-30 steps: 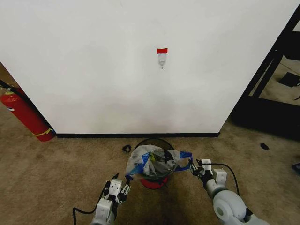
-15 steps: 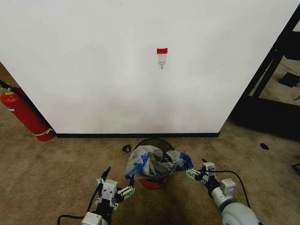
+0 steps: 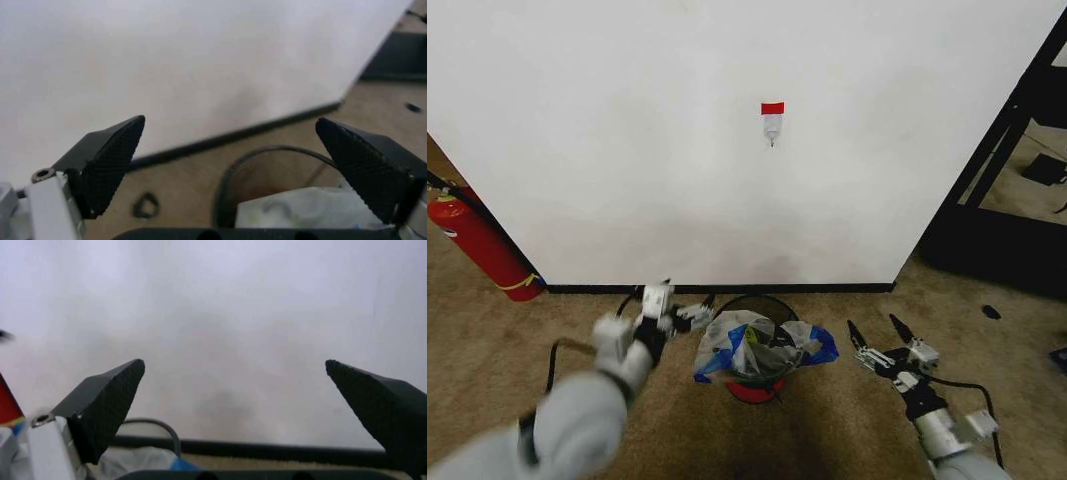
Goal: Pick up the garbage bag from the wall and place it over the trash bin.
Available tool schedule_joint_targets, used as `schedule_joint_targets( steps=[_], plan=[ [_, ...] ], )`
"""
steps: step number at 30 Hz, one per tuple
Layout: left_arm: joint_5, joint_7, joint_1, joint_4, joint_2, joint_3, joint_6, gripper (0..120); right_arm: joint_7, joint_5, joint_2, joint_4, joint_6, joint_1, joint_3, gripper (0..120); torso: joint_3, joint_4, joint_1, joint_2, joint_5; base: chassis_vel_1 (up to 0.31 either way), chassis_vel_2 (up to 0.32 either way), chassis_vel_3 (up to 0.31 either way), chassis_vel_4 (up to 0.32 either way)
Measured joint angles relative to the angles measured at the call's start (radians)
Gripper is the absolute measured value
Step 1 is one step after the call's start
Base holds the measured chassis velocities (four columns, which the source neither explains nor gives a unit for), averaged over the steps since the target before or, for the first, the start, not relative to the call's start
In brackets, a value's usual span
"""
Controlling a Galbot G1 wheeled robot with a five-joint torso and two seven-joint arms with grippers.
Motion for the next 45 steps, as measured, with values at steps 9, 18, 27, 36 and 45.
schedule_joint_targets(
  steps=[9, 18, 27, 36, 45],
  plan=[
    [-0.155, 0.220, -0.473, 0.297, -0.110, 0.358, 0.171, 99, -0.019, 0.016, 0.037, 0.156, -0.032, -0.112, 0.033, 100, 0.000, -0.0002, 0.000, 0.000, 0.0002, 0.000, 0.000, 0.000, 0.000],
    [-0.004, 0.522, -0.668, 0.561, -0.237, 0.535, 0.223, 98, 0.011, 0.031, 0.047, 0.312, -0.081, -0.167, 0.044, 100, 0.000, -0.0009, 0.000, 0.000, 0.0001, 0.000, 0.000, 0.000, 0.000],
    [0.189, 0.743, -0.662, 0.745, -0.311, 0.587, 0.157, 86, 0.015, 0.080, 0.041, 0.381, -0.092, -0.212, 0.073, 100, 0.000, -0.0003, 0.000, 0.000, 0.0000, 0.000, 0.000, 0.000, 0.000],
    [0.244, 0.834, -0.651, 0.875, -0.364, 0.591, 0.143, 58, 0.008, 0.116, 0.025, 0.424, -0.103, -0.229, 0.101, 100, 0.000, -0.0002, 0.000, 0.000, 0.0001, 0.000, 0.000, 0.000, 0.000],
    [0.256, 0.830, -0.636, 0.895, -0.380, 0.592, 0.135, 32, 0.007, 0.107, 0.017, 0.406, -0.102, -0.228, 0.115, 100, 0.000, -0.0002, 0.000, 0.000, 0.0002, 0.000, 0.000, 0.000, 0.000]
  ],
)
